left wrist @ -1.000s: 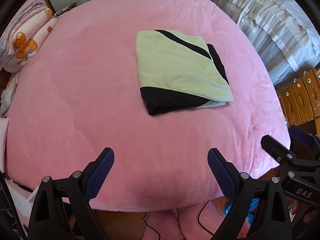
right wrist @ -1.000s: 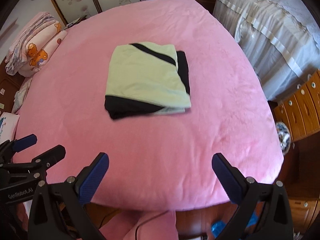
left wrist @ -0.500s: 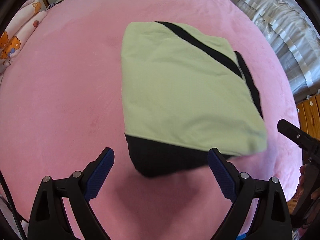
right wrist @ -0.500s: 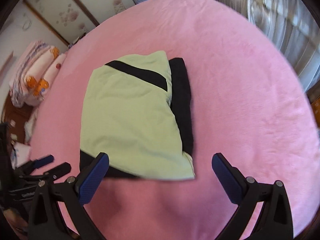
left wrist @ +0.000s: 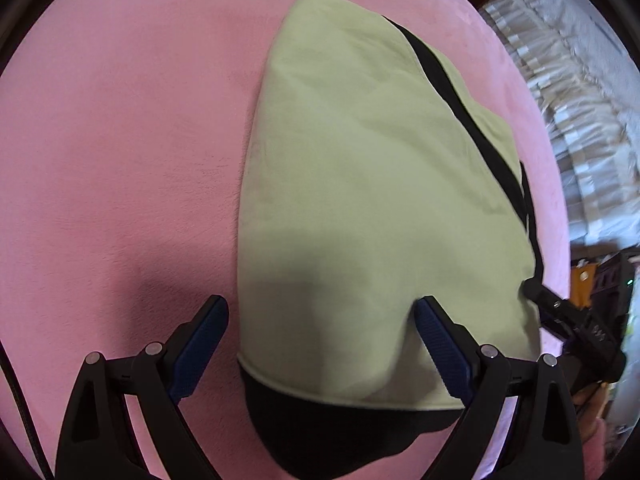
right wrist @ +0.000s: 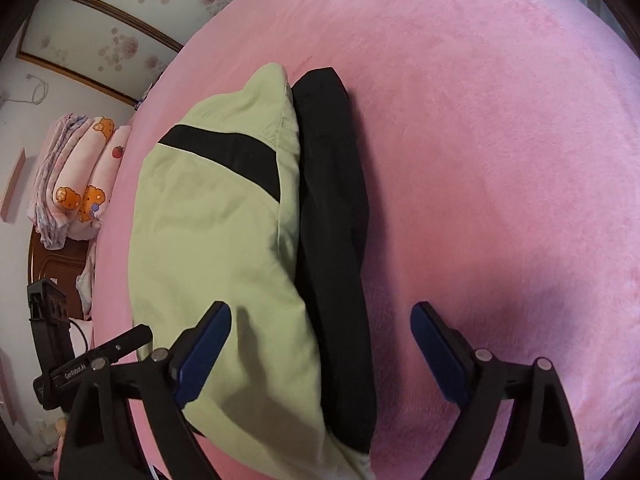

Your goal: Fold large clothes

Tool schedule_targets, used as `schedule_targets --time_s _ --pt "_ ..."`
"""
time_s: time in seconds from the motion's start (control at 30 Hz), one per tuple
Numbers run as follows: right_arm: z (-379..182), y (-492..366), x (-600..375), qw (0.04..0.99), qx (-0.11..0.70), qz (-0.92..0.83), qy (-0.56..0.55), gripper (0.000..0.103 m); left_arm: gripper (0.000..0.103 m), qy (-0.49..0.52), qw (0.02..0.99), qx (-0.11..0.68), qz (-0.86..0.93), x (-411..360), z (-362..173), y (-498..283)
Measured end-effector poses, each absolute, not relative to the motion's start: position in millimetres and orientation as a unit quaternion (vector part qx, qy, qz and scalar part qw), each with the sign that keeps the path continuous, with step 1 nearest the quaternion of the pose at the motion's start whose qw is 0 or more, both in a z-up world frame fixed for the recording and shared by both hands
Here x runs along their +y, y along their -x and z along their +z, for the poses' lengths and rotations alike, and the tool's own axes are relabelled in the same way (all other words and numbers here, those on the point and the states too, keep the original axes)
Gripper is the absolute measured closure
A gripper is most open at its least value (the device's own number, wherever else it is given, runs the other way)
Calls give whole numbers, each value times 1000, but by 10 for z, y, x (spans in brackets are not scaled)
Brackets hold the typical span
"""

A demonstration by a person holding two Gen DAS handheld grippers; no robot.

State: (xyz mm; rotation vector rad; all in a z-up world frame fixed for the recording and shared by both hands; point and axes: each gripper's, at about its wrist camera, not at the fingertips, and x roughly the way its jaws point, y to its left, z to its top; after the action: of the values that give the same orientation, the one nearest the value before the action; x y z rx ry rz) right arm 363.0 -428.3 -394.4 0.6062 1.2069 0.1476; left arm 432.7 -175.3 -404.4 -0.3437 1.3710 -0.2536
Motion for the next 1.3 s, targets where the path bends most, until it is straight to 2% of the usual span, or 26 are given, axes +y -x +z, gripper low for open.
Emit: schedule_targets --time_s 0.37,0.5,0.6,0.63,0.67,0.7,0.77,0.87,1.03,1.1,1.3 --pt "-4172 -4042 -4213 743 562 154 -330 31 9 241 730 620 -157 -1675 -4376 -4618" --pt "-4278 -4158 -4164 725 564 184 -350 34 9 256 723 619 -171 -1685 -4439 -4732" --pt "-4356 -4210 -4154 709 571 195 -365 44 9 257 719 621 -176 -1702 -4470 -4759" --pt "-4360 -4214 -4160 707 577 196 -360 53 9 256 719 621 -177 -1709 -4476 -4762" --pt "-4365 -4226 -4151 704 580 200 -357 58 10 254 719 622 -176 -1699 -4467 -4749" --pt "-4372 -4229 -4146 701 580 201 -362 61 13 250 721 623 -175 -1691 -4458 -4734" --pt "-4395 -4208 -4144 692 579 205 -380 76 19 244 722 624 -173 -1667 -4426 -4712" --pt "-4403 -4154 -4115 688 570 203 -400 85 31 253 722 622 -169 -1616 -4374 -4672" --pt "-4242 -4119 -4037 704 565 189 -386 91 57 260 722 620 -163 -1582 -4259 -4631" --pt "-4147 -4111 -4000 711 560 189 -380 92 63 248 728 616 -167 -1606 -4186 -4630" --pt "-3844 -4094 -3873 732 545 183 -366 93 72 269 721 612 -180 -1568 -4035 -4684"
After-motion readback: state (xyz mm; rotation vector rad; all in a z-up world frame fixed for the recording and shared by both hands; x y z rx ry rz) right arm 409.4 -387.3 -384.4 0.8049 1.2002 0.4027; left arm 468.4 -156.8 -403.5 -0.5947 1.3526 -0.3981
